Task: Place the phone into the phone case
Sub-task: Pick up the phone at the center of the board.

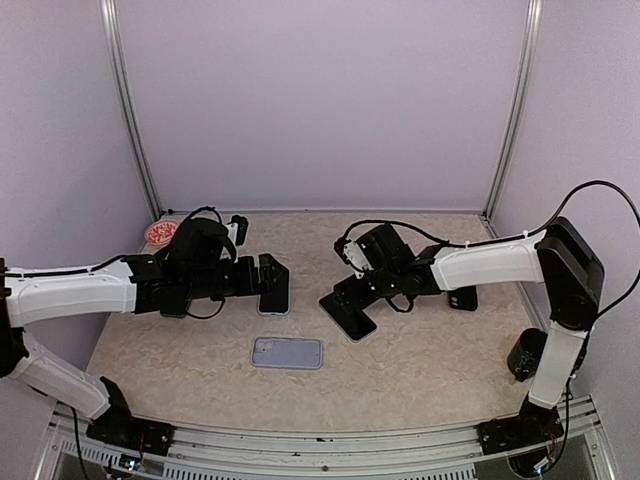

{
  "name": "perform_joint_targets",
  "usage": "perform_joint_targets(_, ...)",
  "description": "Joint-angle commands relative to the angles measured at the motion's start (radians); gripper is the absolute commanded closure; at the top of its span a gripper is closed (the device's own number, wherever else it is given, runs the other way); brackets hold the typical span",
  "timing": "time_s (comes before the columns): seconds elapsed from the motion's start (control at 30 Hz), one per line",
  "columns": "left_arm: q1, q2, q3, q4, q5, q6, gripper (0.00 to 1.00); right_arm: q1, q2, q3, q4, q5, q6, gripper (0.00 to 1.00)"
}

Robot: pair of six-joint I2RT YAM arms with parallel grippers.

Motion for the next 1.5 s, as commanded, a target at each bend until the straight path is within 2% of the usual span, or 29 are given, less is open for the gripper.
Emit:
perform_joint_targets(0.0,-0.001,0.027,0.036,0.03,0.042,0.022,0.01,0.011,0.036,0.071,-0.089,0.038,0.006,0.13)
perform_joint_targets(0.13,0.002,0.005,0.016,0.027,0.012,0.018,0.01,0.037,0.118,0.173,-0.23,0.071,0.024,0.05)
perform_joint_targets(0.3,0.007,-0.034,-0.017,0.017,-0.003,0.015,0.01,0.041,0.209,0.296,-0.39,0.081,0.068,0.01)
perform_joint_targets(0.9,0.027,-0.084,-0.067,0.02,-0.013,0.006,0.01,0.041,0.315,0.418,-0.597,0.04,0.079,0.03)
perform_joint_targets(1.13,0.027,-0.085,-0.077,0.023,-0.017,0.0,0.01,0.041,0.361,0.468,-0.641,0.031,0.066,0.11)
perform_joint_targets(1.3,0.028,-0.097,-0.087,0.022,-0.024,0.0,0.01,0.039,0.395,0.503,-0.674,0.036,0.071,0.22)
perform_joint_targets(1.47,0.028,-0.099,-0.087,0.018,-0.026,-0.003,0.01,0.039,0.41,0.541,-0.691,0.037,0.071,0.27)
